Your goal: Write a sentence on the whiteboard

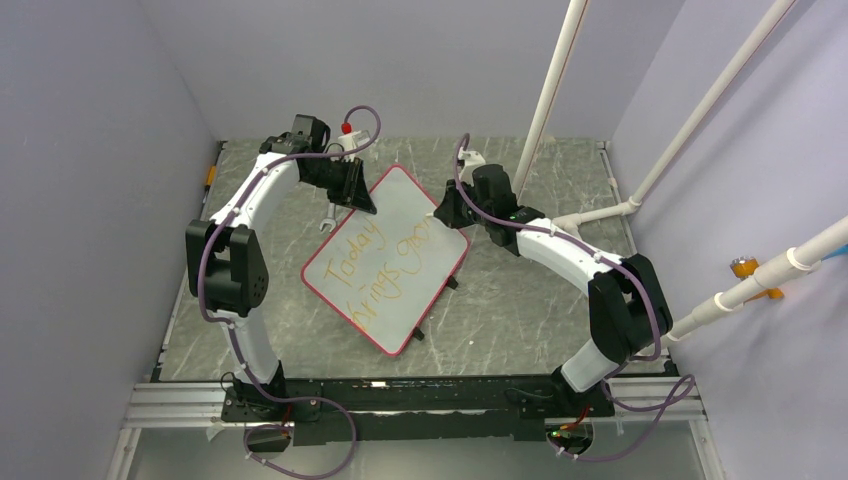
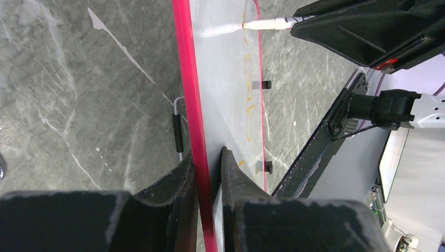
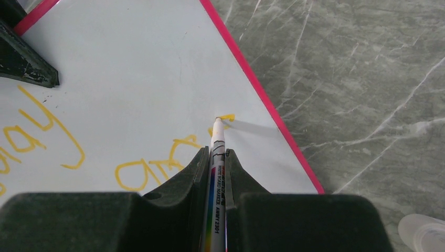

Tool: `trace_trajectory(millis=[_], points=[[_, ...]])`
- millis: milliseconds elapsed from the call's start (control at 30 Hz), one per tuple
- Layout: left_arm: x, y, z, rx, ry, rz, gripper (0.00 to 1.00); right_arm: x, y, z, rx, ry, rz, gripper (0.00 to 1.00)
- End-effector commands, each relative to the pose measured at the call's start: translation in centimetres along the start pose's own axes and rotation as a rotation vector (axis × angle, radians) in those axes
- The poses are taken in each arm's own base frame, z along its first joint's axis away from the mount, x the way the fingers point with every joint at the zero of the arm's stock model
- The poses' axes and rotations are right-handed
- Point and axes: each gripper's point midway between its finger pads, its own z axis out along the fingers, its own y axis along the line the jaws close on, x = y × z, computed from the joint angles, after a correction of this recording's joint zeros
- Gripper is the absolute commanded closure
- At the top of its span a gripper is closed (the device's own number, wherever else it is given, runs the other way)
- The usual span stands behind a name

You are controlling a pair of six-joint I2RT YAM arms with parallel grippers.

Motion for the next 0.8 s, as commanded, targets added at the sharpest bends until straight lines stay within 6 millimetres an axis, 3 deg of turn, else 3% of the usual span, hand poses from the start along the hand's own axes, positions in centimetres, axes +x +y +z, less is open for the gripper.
trace_trajectory(millis=[0, 367, 767], points=[[-1.9, -0.3, -0.9, -0.040, -0.056, 0.135, 1.00, 1.4, 1.3, 0.1, -0.054, 0.031, -0.012, 1.00], [-1.9, -0.3, -0.9, -0.044, -0.058, 0.137, 1.00, 4.1, 0.7, -0.9, -0.024, 0.089, -0.003, 1.00], [-1.9, -0.4, -1.0, -0.045, -0.061, 0.141, 1.00, 5.0, -1.0, -1.4, 0.066, 0.114, -0.003, 1.00]])
